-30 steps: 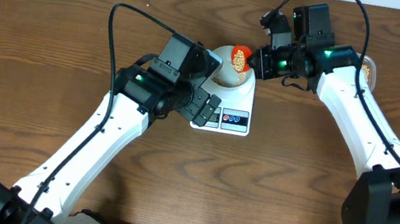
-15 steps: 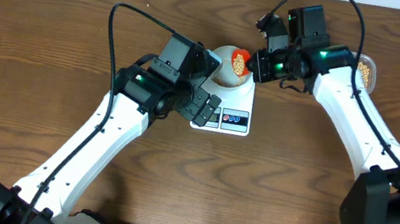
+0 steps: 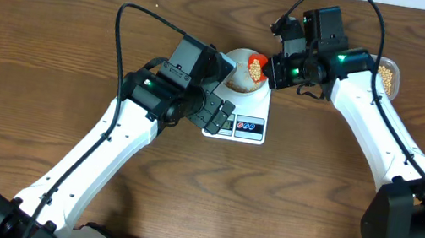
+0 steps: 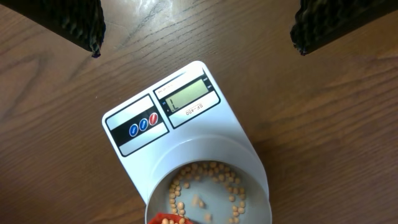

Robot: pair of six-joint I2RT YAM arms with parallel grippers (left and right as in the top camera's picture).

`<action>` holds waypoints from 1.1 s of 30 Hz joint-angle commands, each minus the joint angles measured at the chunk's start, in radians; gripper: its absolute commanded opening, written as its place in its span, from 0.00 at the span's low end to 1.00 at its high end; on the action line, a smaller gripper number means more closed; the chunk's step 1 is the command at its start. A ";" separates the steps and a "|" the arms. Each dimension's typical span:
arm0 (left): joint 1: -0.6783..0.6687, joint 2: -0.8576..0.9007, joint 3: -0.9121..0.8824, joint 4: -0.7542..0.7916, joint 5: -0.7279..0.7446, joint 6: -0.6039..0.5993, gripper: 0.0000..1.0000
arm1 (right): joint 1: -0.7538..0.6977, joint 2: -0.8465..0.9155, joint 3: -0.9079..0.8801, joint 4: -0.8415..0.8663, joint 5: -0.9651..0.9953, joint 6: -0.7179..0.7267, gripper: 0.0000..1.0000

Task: Scoop item into bowl and weigh 50g on scale
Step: 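Tip the scoop with the right gripper to pour soybeans into bowl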

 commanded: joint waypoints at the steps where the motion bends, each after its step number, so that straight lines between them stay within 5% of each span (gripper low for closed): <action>1: 0.004 0.006 0.001 -0.003 0.002 0.006 0.98 | 0.011 -0.027 0.017 -0.002 0.009 -0.033 0.01; 33: 0.003 0.006 0.001 -0.003 0.002 0.006 0.98 | 0.043 -0.087 0.034 -0.034 0.114 -0.133 0.01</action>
